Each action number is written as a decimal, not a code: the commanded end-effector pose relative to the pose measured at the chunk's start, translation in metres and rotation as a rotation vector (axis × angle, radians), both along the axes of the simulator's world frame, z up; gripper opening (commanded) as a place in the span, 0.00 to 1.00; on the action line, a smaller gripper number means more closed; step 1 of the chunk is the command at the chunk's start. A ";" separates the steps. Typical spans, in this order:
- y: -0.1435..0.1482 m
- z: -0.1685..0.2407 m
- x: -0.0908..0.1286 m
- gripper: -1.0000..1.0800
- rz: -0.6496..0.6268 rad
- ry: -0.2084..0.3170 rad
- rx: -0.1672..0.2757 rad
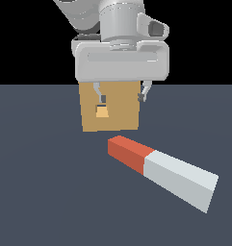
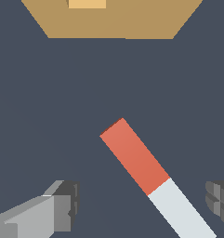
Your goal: Insert the peg into the horizontal hole in a box.
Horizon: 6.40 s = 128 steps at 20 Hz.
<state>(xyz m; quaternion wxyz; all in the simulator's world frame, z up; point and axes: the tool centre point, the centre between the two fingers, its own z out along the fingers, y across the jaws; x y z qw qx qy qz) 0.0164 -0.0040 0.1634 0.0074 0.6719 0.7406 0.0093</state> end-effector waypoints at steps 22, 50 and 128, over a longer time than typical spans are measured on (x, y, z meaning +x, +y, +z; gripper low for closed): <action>-0.075 -0.068 0.065 0.96 0.498 0.016 -0.008; -0.089 -0.101 0.097 0.96 0.671 0.022 -0.012; 0.017 -0.075 -0.051 0.00 0.015 0.023 -0.004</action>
